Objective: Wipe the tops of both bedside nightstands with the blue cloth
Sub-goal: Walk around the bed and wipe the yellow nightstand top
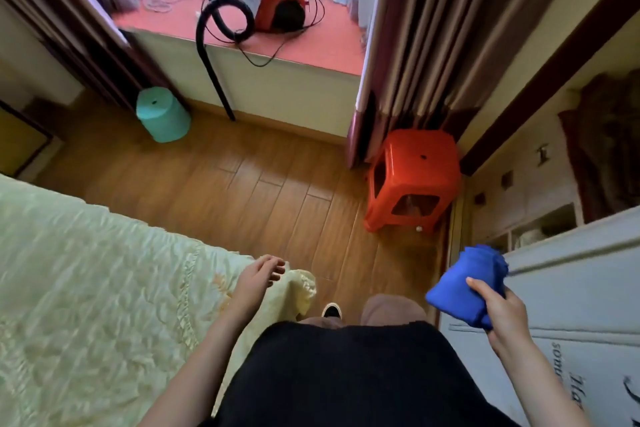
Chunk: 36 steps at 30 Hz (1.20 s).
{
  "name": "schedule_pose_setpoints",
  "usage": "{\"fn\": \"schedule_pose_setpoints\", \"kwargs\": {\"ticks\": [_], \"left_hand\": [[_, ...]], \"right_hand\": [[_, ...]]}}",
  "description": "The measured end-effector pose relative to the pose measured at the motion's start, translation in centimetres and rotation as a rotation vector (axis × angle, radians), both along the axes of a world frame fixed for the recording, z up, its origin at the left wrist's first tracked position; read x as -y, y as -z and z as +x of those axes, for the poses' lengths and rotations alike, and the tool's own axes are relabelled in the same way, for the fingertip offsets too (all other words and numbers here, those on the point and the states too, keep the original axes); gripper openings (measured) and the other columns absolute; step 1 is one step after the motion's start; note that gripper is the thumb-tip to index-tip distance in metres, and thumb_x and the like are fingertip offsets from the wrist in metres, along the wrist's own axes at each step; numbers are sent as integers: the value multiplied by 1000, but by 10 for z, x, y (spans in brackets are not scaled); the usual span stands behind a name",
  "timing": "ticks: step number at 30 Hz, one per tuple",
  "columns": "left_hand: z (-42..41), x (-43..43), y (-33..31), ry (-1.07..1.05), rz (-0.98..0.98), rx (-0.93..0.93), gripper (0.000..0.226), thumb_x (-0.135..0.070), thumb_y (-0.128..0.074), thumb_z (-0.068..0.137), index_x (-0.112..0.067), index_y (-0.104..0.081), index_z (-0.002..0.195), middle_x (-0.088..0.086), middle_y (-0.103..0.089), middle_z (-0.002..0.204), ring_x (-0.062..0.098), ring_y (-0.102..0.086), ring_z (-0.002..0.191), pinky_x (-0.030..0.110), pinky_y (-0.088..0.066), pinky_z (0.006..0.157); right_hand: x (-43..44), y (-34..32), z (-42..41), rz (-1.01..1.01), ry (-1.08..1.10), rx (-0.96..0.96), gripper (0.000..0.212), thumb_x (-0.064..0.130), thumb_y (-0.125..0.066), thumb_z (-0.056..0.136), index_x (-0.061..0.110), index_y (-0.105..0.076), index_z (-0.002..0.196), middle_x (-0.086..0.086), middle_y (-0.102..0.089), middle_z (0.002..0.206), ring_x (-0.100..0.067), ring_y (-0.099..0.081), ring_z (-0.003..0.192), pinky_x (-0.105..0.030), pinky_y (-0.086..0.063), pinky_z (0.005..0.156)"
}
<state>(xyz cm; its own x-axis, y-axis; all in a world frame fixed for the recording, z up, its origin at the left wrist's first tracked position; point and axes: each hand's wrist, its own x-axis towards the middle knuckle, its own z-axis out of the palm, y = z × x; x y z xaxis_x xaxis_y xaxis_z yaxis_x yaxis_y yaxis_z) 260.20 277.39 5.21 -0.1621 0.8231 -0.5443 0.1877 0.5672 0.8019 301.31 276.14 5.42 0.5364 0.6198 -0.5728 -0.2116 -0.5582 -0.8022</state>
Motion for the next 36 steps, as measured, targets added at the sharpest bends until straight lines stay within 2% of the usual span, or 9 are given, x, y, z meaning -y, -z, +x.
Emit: {"fn": "schedule_pose_setpoints", "kwargs": {"ticks": [3,6,9,14,18,20,25,33,36], "left_hand": [[-6,-52,-7,-29,23,22,28,-18,-44,98,-7,-69,92,12,-71,90,20,-65,81,30,-48,72],[-17,-90,0,-101,3,37,27,-17,-45,98,-9,-70,90,10,-71,89,19,-65,81,32,-48,74],[-32,-117,18,-193,-54,23,26,-18,-46,97,-12,-70,88,10,-71,89,20,-65,82,34,-48,76],[-55,-152,48,-477,-185,16,24,-19,-50,94,-12,-70,84,12,-70,89,27,-64,81,37,-47,75],[-58,-172,53,-810,-302,60,21,-16,-52,90,-9,-70,83,14,-68,85,28,-61,75,37,-46,72],[-58,-184,48,-954,-293,75,21,-14,-53,91,-9,-71,81,15,-68,84,29,-61,75,40,-48,75],[-63,-211,33,-1184,-250,60,23,-17,-50,94,-9,-70,86,14,-71,90,31,-66,84,45,-51,84],[-147,-292,33,-1248,-185,82,24,-26,-52,91,-13,-72,85,8,-72,89,26,-66,86,36,-51,80],[-205,-331,32,-1240,-129,77,24,-20,-50,94,-14,-71,85,6,-72,87,23,-65,83,35,-50,79]], "right_hand": [[-65,-6,-6,6,-25,3,40,7,-73,81,0,-60,118,-14,-65,108,-22,-63,86,-32,-53,69],[-135,-7,-24,7,-92,16,34,7,-73,80,5,-63,112,-9,-66,95,-17,-62,77,-24,-54,58],[-213,2,-48,-9,-211,16,31,9,-75,78,4,-66,108,-7,-66,86,-21,-62,76,-31,-51,65],[-356,12,-123,4,-548,-35,12,7,-74,79,7,-68,89,-12,-67,84,-23,-60,75,-32,-49,64],[-454,10,-195,-21,-855,-38,8,9,-74,79,9,-69,84,-9,-71,80,-19,-65,69,-31,-52,64],[-496,5,-232,-18,-1011,-66,8,11,-76,77,10,-69,82,-4,-73,76,-13,-66,65,-26,-52,59],[-570,-5,-316,-38,-1267,-54,15,17,-79,74,10,-68,81,1,-71,73,-12,-64,66,-28,-50,61],[-653,14,-427,-90,-1369,31,12,15,-78,76,13,-69,84,0,-71,75,-15,-65,67,-22,-51,50],[-684,23,-465,-94,-1311,102,12,17,-78,76,14,-68,81,-1,-70,76,-18,-64,69,-28,-51,55]]}}
